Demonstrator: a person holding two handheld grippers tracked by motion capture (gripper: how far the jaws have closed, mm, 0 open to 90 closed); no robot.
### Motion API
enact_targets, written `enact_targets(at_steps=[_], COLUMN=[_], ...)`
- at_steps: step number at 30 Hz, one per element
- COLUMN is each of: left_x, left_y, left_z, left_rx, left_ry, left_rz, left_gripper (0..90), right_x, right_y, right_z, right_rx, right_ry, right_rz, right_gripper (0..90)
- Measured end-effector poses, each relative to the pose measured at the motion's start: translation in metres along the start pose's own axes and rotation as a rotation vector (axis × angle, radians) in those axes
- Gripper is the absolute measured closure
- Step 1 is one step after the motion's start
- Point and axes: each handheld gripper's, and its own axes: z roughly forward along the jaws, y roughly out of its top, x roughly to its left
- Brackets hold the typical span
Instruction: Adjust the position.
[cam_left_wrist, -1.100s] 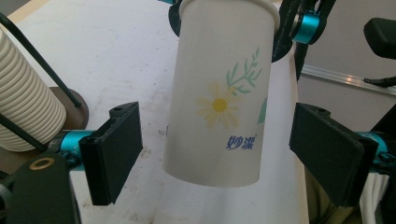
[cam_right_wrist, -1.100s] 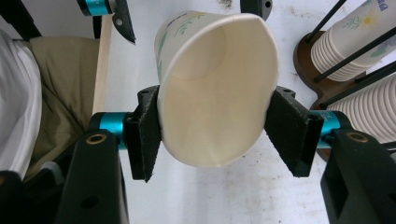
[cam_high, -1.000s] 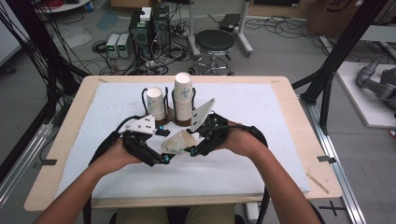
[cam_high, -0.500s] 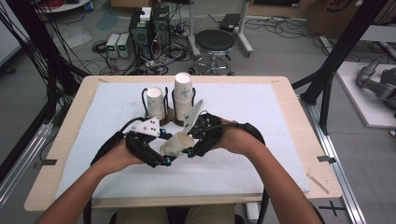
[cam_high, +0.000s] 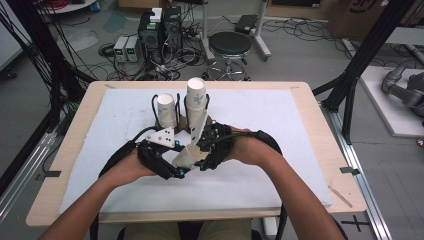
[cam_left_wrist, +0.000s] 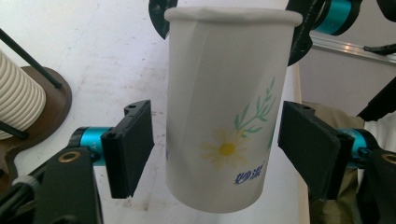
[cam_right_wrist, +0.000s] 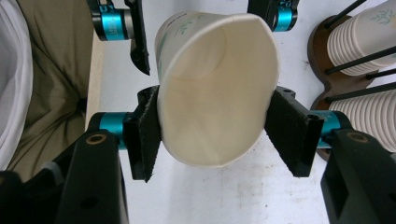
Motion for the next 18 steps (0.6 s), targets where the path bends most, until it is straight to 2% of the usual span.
enact_targets(at_steps=[5,7,10,15,18], left_x=[0.0012,0.0013,0.0021,0.0026,0.0024], left_y=[0.0000,-0.0002,-0.0003,-0.0028,-0.0054], left_z=[0.0019,0.0029,0.0036,0.0043,0.0048], left_rx=[0.014,0.016,0.027,0.012,-0.015], left_ry=[-0.003,-0.006,-0.024,-0.035,-0.041], left_rz=[0.006,-0.003,0.008,-0.001,-0.015], left_gripper=[30.5,31.2,37.7,38.3,38.2], right_x=[0.0008,0.0010,0.0001,-0.0003,-0.0002], right_y=[0.0010,0.0018,0.0020,0.0015,-0.0002], right_z=[0.0029,0.0041,0.0053,0.0059,0.0060], right_rx=[0.010,0.012,0.015,0.009,-0.029], right_ry=[0.005,0.008,0.006,0.013,0.012], right_rz=[-0.004,-0.006,-0.010,-0.008,0.013], right_gripper=[40.0,40.0,40.1,38.8,34.2])
